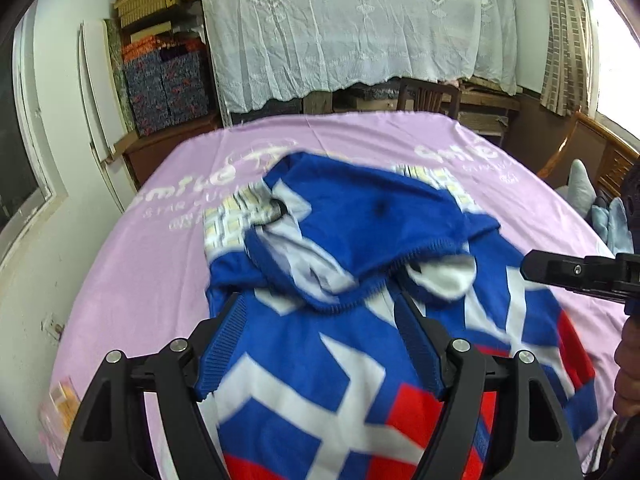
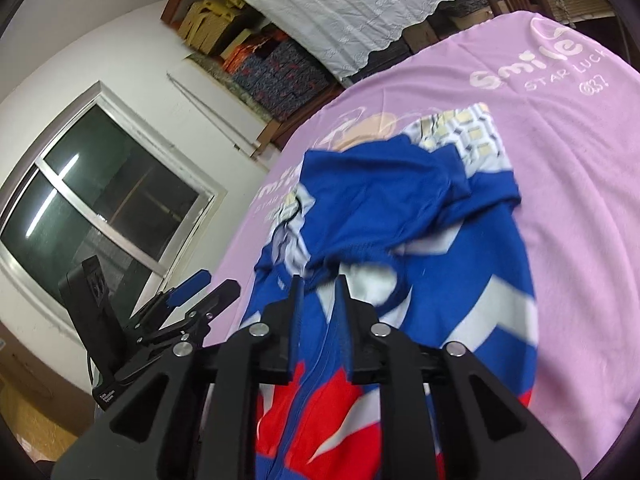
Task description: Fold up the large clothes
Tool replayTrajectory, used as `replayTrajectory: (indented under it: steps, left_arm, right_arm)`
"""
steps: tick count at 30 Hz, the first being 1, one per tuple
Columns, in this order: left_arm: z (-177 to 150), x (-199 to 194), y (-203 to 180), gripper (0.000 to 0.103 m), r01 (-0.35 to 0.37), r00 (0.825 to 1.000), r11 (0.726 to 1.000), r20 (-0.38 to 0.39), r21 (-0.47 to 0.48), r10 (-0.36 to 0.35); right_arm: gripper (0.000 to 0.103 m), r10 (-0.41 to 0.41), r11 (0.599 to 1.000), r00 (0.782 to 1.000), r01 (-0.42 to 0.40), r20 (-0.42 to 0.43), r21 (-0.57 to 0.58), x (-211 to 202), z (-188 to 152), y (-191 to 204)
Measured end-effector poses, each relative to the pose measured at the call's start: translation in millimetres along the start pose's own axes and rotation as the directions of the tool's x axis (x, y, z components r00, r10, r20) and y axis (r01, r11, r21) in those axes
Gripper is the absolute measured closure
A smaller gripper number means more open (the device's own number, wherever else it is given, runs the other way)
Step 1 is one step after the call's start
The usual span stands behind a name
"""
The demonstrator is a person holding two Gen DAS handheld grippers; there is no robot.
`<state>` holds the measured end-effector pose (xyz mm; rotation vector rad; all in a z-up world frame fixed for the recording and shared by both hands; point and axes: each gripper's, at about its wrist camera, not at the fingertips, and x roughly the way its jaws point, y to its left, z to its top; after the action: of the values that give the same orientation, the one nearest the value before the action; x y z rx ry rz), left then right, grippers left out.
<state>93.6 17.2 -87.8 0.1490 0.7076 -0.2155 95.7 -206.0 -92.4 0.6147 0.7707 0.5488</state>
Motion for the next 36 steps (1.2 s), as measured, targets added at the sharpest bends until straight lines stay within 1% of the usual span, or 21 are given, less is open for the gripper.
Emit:
replayTrajectory:
  steps: [4,7,9,12,13,16,18,21,23,26,27,29,31,33,35,36]
  left_arm:
    - [-21.6,3.2,-0.3,0.026,-0.004,0.999,1.000,-0.038,-0.009,0.004]
    - [-37.1,10.9,2.2,0.026,-0.008,0.997,1.000,-0.082,-0.021,0.006]
    - [-47.6,17.8,6.6,0.026,0.001,0.992,0.999,-0.123,-0.034,-0.005]
    - [-55.0,22.2,13.6,0.026,0.009,0.989,0.999,-0.150,-0.048,-0.017]
    - [-56.2,22.0,15.7,0.026,0.019,0.988,0.998,-0.153,-0.056,-0.027]
    - [-58.2,24.4,22.2,0.026,0.035,0.983,0.997,-0.176,-0.075,-0.048]
    - [-60.1,26.6,27.3,0.025,0.056,0.978,0.993,-0.197,-0.099,-0.075]
    - [-60.4,25.9,29.3,0.023,0.059,0.977,0.993,-0.200,-0.104,-0.079]
    - [-60.6,26.0,26.4,0.022,0.056,0.976,0.994,-0.203,-0.092,-0.074]
    - [-62.3,25.6,24.5,0.019,0.053,0.975,0.996,-0.210,-0.073,-0.068]
    - [-63.0,25.2,25.5,0.017,0.053,0.975,0.996,-0.211,-0.072,-0.067]
    - [-65.7,23.2,29.9,0.016,0.040,0.976,0.997,-0.213,-0.062,-0.052]
    - [-65.5,17.9,40.2,0.016,0.036,0.976,0.996,-0.212,-0.083,-0.053]
    - [-59.9,12.2,55.3,0.016,-0.014,0.979,0.994,-0.205,-0.110,-0.009]
    - [-49.9,7.1,72.2,0.016,-0.006,0.983,0.989,-0.184,-0.149,-0.022]
    - [-43.2,5.0,82.2,0.016,0.005,0.984,0.984,-0.175,-0.180,-0.037]
  right_arm:
    - [0.084,-0.001,1.000,1.000,0.001,-0.018,0.009,-1.2,-18.6,-1.8]
    - [0.083,-0.012,1.000,0.999,0.013,-0.037,0.026,0.4,-33.2,-9.8]
    - [0.082,-0.022,0.998,0.998,0.025,-0.055,0.049,3.0,-42.1,-19.1]
    - [0.081,-0.047,0.994,0.995,0.055,-0.092,0.093,9.3,-52.6,-37.5]
    - [0.084,-0.053,0.992,0.994,0.063,-0.098,0.105,10.0,-54.6,-42.7]
    - [0.084,-0.050,0.990,0.994,0.063,-0.102,0.129,7.5,-58.3,-53.3]
    - [0.084,-0.059,0.989,0.993,0.072,-0.098,0.130,2.8,-58.4,-56.6]
    - [0.085,-0.080,0.987,0.993,0.091,-0.088,0.130,-4.3,-59.9,-62.9]
    - [0.086,-0.080,0.987,0.994,0.090,-0.080,0.132,-9.9,-62.2,-65.9]
    - [0.084,-0.107,0.984,0.992,0.115,-0.071,0.133,-15.5,-62.7,-70.8]
    - [0.085,-0.087,0.984,0.994,0.097,-0.067,0.148,-18.0,-63.6,-75.2]
    - [0.086,-0.079,0.982,0.995,0.087,-0.058,0.165,-24.3,-63.9,-81.6]
    - [0.086,-0.081,0.981,0.996,0.088,-0.048,0.175,-32.3,-63.8,-86.5]
    - [0.084,-0.087,0.976,0.996,0.091,-0.030,0.196,-44.0,-63.1,-93.3]
    - [0.078,-0.114,0.974,0.993,0.113,-0.006,0.198,-53.5,-59.6,-94.7]
    - [0.076,-0.111,0.975,0.994,0.105,0.016,0.197,-59.8,-56.3,-95.9]
